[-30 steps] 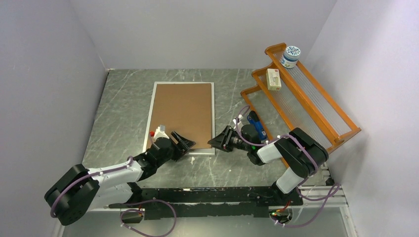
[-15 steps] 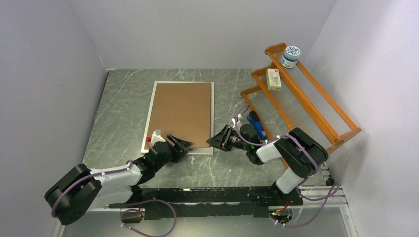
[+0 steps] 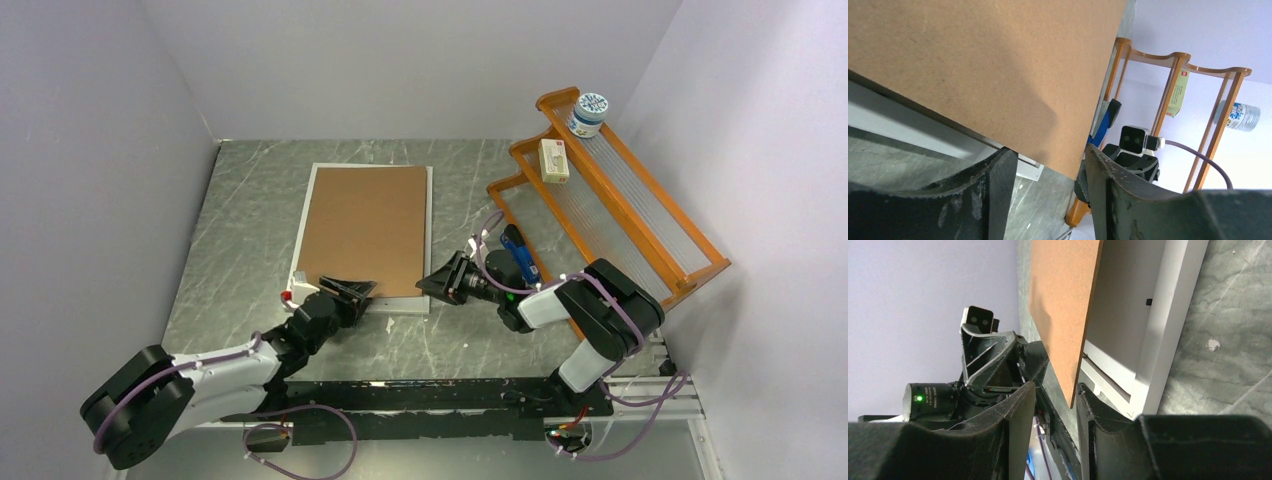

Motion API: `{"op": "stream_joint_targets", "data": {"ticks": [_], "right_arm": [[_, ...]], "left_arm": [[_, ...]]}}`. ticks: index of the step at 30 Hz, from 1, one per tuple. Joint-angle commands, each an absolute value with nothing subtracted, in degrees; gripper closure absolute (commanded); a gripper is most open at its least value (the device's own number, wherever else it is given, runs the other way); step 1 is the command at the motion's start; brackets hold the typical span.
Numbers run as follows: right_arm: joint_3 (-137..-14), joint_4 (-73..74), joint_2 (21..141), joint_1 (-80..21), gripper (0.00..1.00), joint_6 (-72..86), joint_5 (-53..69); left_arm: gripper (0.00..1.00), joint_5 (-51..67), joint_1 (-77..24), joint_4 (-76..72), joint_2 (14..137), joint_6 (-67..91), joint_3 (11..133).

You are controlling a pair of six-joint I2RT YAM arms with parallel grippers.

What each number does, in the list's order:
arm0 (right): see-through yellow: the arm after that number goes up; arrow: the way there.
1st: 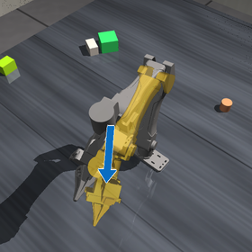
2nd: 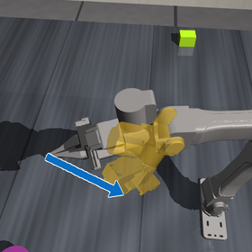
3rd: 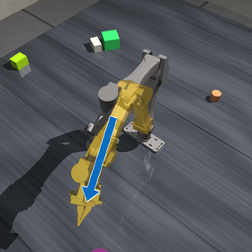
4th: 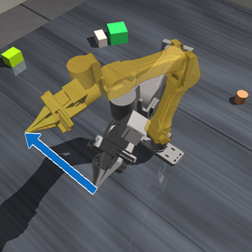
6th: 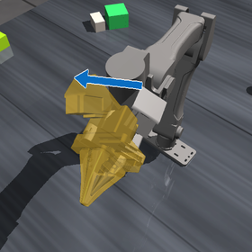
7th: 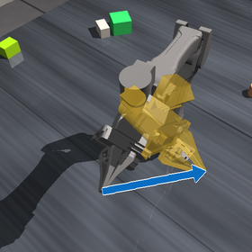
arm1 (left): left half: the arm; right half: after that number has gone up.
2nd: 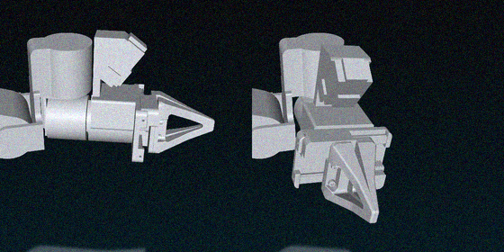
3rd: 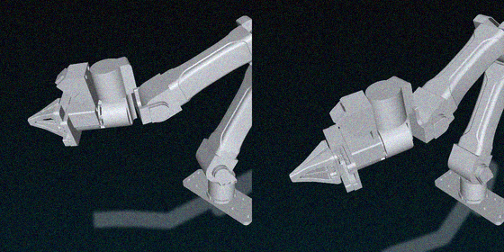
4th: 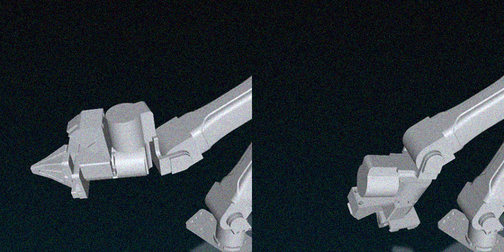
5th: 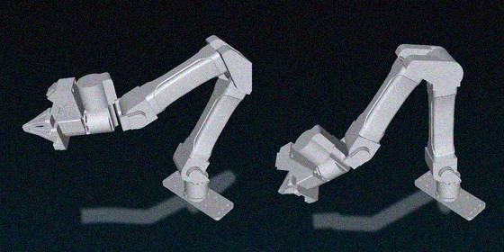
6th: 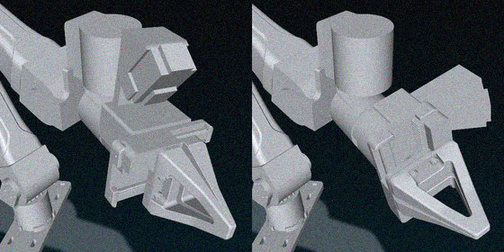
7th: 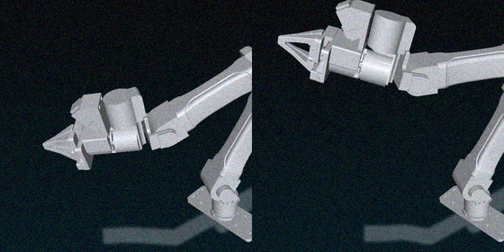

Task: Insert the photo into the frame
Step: Pick up the photo frame item from the photo frame.

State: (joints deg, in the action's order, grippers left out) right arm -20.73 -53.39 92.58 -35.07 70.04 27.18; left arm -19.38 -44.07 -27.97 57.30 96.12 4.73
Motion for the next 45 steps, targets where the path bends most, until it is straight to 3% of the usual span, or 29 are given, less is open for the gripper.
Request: {"op": "stream_joint_targets", "data": {"ticks": [1, 18, 25, 31, 39, 45], "right_arm": [[-22.85, -59.68, 91.62, -35.33, 0.61, 71.69, 27.73], [-22.83, -57.04, 94.14, -35.6, 0.58, 69.63, 26.53], [-24.44, -51.75, 95.83, -35.6, 0.48, 67.42, 24.24], [-27.17, -46.28, 96.79, -35.6, 0.46, 65.59, 22.55], [-28.05, -58.13, 101.32, -35.57, 0.61, 70.06, 25.66], [-26.37, -66.75, 102.58, -35.55, 0.8, 73.42, 25.96]], "left_arm": [[0.45, -22.63, -44.34, -31.53, 59.17, 100.36, 3.55], [0.7, -23.09, -44.29, -63.39, 81.66, 98.31, 0.16], [0.73, -21.8, -44.23, -68.62, 85.65, 100.14, 0.14], [0.73, -21.38, -44.25, -69.08, 85.96, 101.79, 0.17], [0.68, -20.64, -44.23, -65.82, 81.49, 99.57, -1.21], [0.57, -19.62, -44.24, -54.88, 70.48, 96.37, -0.82]]}}
